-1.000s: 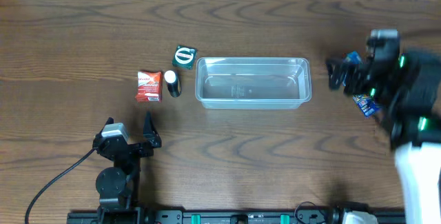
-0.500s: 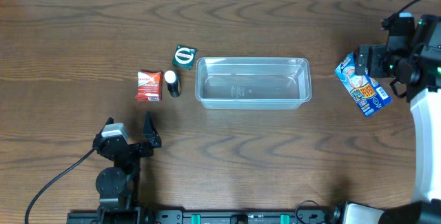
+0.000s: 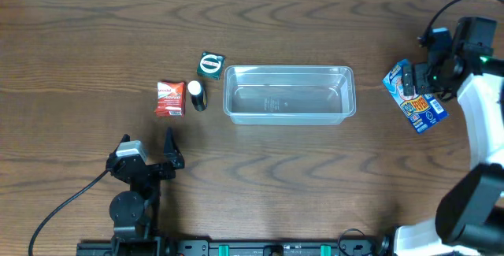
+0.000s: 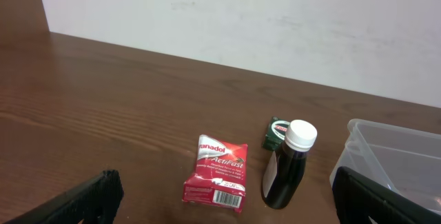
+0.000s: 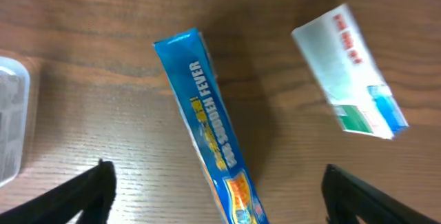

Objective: Pack container
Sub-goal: 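Grasp the blue box with the right gripper and lift it, then carry the blue box over the container and lower it inside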

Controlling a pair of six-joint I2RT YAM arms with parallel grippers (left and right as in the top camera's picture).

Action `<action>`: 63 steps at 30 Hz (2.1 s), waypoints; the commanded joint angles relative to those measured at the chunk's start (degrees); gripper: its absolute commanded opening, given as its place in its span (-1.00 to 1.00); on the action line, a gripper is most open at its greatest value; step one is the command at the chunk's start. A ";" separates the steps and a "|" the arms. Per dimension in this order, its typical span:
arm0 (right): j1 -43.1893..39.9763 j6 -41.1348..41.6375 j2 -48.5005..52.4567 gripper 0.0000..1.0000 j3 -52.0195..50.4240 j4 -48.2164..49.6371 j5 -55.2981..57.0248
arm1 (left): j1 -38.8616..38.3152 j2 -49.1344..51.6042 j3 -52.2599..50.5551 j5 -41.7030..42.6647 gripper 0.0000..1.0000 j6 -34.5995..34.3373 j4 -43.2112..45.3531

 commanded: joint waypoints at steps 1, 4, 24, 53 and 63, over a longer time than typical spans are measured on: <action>-0.83 -0.46 2.86 0.69 1.31 -0.61 0.13 | 0.35 -0.28 -1.25 -0.52 0.96 0.79 -2.03; -0.83 -0.22 5.31 0.39 1.31 -1.03 0.11 | 0.35 -0.28 -1.25 -0.52 0.96 0.79 -2.03; -0.79 6.32 7.91 -0.92 5.46 -3.63 0.85 | 0.35 -0.28 -1.25 -0.52 0.96 0.79 -2.03; 32.61 -27.08 -6.54 -0.98 24.85 -21.86 -12.59 | 0.35 -0.28 -1.25 -0.52 0.96 0.79 -2.03; 40.39 -33.75 1.55 -0.97 24.85 -24.28 2.16 | 0.35 -0.28 -1.25 -0.52 0.96 0.79 -2.03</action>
